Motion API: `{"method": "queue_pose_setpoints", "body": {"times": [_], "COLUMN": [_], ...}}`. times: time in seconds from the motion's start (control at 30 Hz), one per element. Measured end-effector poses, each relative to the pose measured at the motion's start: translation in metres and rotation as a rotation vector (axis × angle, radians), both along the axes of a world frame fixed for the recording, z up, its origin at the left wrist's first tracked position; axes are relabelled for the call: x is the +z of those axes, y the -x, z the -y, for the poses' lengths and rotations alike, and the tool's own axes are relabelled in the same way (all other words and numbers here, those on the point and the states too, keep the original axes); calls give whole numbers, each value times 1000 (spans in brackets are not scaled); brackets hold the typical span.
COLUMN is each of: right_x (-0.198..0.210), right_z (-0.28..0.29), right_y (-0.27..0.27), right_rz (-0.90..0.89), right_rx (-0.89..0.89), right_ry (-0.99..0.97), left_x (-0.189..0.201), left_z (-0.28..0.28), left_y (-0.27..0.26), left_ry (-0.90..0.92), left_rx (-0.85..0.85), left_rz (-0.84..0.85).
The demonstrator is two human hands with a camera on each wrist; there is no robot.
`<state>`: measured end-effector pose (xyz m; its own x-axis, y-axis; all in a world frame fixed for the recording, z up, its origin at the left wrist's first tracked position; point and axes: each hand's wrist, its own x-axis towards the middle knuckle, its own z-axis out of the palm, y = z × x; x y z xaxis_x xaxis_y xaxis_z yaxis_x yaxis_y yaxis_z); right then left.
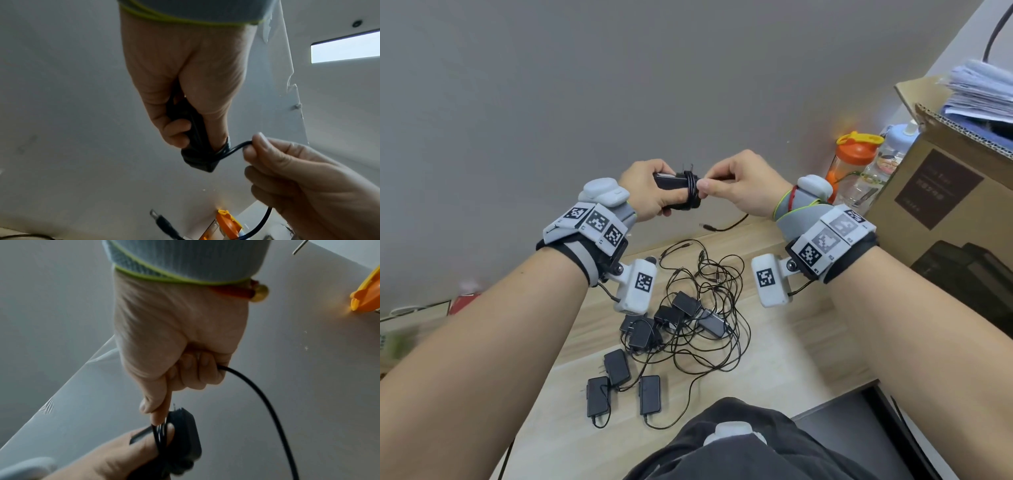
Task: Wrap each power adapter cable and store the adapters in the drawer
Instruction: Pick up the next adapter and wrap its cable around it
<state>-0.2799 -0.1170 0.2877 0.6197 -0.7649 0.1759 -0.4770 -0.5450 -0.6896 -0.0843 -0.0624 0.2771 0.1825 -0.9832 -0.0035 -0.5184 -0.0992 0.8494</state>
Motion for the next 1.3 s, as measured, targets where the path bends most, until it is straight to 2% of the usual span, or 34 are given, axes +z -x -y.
{"method": "queue_pose_setpoints", "body": {"times": [0.23, 0.53, 0.67, 0.97, 1.1, 1.3], "right_x": [6, -10, -26, -36, -32, -17], "right_z": [20, 23, 16, -11, -16, -20], "right_y": [7, 10, 3, -1, -4, -6], "right_rz": [130, 189, 174, 34, -14, -41], "right_rx": [-83, -149, -167, -48, -2, -7], "right_ry": [-13, -56, -101, -153, -146, -133], "left_x": [6, 26, 26, 21, 15, 3], "left_z": [-9, -16, -15, -2, 2, 0], "left_y": [11, 28, 30, 22, 12, 2], "left_ry": [-67, -5, 66, 166, 161, 96], "left_rx": [-196, -269, -201, 37, 122, 140], "left_rz": [33, -216, -305, -404, -368, -174]}}
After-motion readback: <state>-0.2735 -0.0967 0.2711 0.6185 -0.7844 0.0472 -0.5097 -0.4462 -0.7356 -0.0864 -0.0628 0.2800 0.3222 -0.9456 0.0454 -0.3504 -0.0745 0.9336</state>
